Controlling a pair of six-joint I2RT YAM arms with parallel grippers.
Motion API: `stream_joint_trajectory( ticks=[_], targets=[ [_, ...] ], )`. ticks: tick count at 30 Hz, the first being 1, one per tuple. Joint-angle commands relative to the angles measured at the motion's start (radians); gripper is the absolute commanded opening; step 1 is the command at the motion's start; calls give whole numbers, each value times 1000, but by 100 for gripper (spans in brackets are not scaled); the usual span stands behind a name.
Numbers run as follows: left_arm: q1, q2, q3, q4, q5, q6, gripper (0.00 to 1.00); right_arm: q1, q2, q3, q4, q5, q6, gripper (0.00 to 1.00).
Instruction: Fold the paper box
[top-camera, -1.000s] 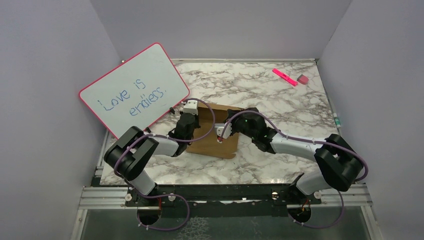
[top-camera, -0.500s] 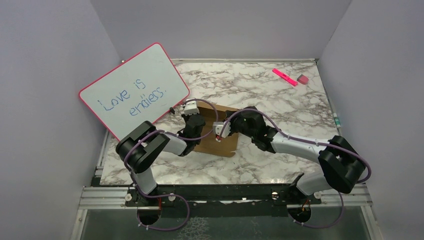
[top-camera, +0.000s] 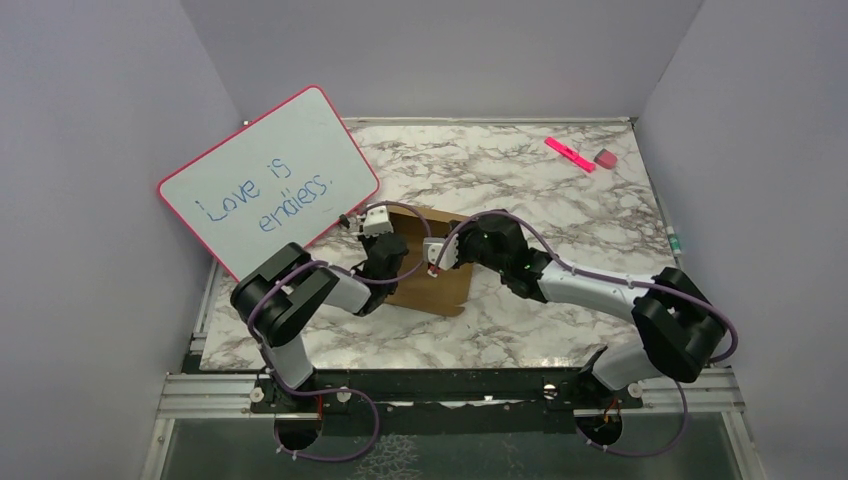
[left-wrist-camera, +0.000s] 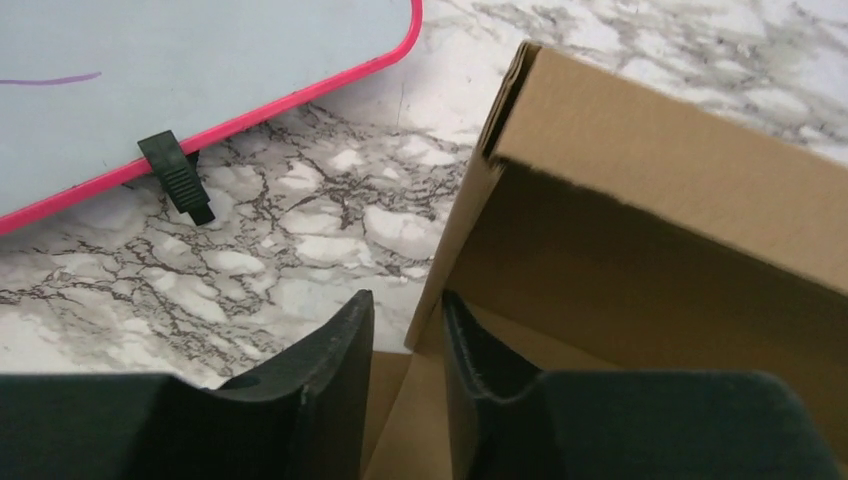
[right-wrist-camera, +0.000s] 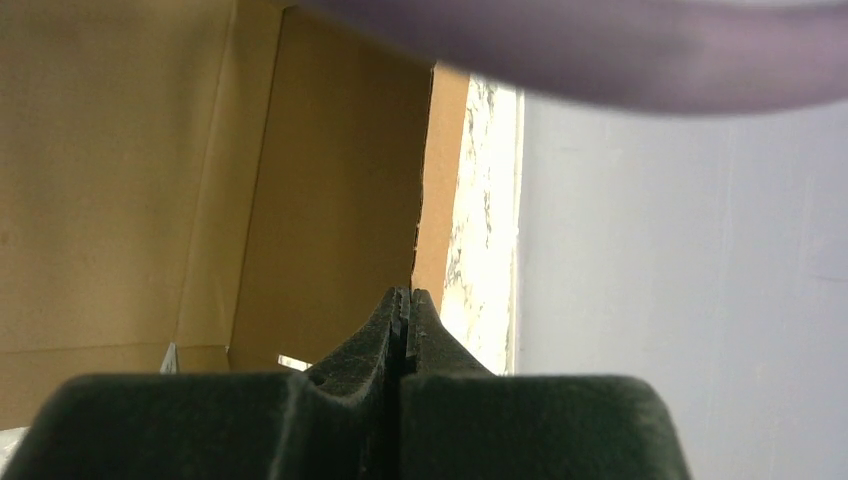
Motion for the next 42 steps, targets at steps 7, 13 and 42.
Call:
stream_joint_trajectory(
  ticks=[7,13,42],
  targets=[
    [45,-262,-154,-36,256,96,52,6,52,-3,58,32,13,1],
    [131,-389,-208,-142,361,42,62,6,66,-27,136,21,15,1],
    [315,-639,-85,-407,722,-103,80,6,-151,-48,118,83,419,50]
  ],
)
